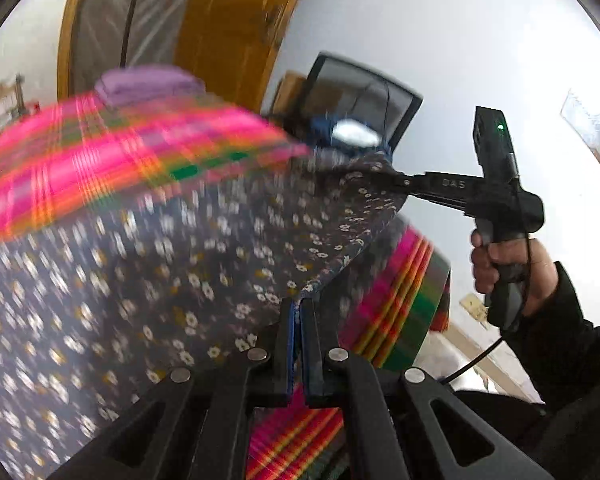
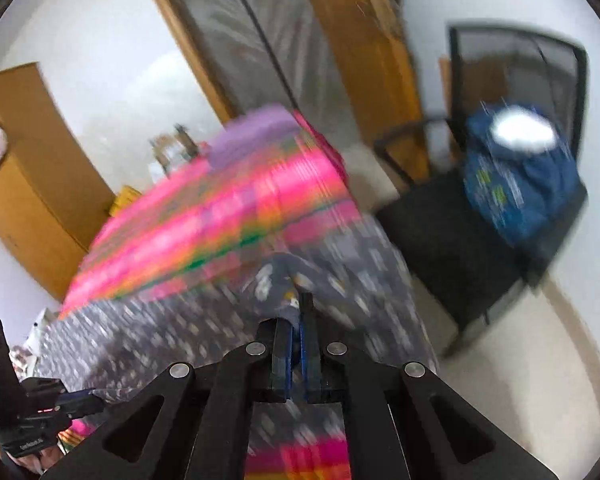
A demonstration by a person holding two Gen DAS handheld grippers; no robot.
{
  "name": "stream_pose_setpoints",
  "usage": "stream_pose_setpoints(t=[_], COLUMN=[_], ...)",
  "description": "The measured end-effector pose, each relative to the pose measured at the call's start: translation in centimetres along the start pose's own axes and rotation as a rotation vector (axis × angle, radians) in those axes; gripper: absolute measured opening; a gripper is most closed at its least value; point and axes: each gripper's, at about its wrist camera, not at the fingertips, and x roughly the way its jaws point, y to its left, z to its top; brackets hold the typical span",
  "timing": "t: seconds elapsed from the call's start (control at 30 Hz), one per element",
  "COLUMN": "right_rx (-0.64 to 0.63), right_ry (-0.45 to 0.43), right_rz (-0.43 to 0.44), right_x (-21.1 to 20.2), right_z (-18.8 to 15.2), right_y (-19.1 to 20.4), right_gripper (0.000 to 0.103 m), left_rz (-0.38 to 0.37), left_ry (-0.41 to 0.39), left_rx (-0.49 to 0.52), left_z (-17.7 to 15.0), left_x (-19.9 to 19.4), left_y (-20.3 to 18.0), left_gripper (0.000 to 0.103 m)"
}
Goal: Fold clothes
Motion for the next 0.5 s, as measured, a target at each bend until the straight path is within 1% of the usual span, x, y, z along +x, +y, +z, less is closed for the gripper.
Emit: stream_pose_setpoints(t=[0.07,0.1,0.2,0.23,0.27,0.37,0.47,0.5], right_rx=[0.015,0.021,-0.014,-0.041,-0.069,-0.143,-0.201,-0.211], right_ry=[0.041,0.06,0.059,0.054,0.049,0.024,-0.02,-0.037], right_rz=[-0.028,-0.042,-0.083,-0.107,-0.133,-0.181,-0.218,-0.226], right_x=[0.4,0.5,0.1,0.0,-0.2,-1.0,-2.1,-2.4], right_z=[-1.1,-1.7,-1.8,-1.7,-1.6,-1.2,-0.9,-0.8], right_y=[-0.8,-1.1,-0.8,-0.5,-0.1,1.1,2.5,2.8], right_gripper=[0.009,0.012,0.02,0.027,0.031,0.032,0.033,0.033], left_rz=[-0.018,-0.026,-0.05,-0.052,-0.058,-0.087,-0.137,-0.138], left_ry=[0.043,0.05,0.044,0.042,0.041,0.041,0.047,0.047], left_rx=[-0.024,-0.036,-0.041,-0.043,-0.045,-0.04,-0.017,-0.008], left_z=[-0.8,-1.0,-1.2,-1.2,-1.2,-1.2,-1.5,-1.5], left_x=[1.1,1.2,1.1,1.0,0.8,0.5,0.4,0.3], left_y=[0.4,0.5,0.4,0.2,0.2,0.2,-0.5,-1.0], left_gripper=[0.003,0.003,0.003,0.003,0.004,0.004,0.004,0.004])
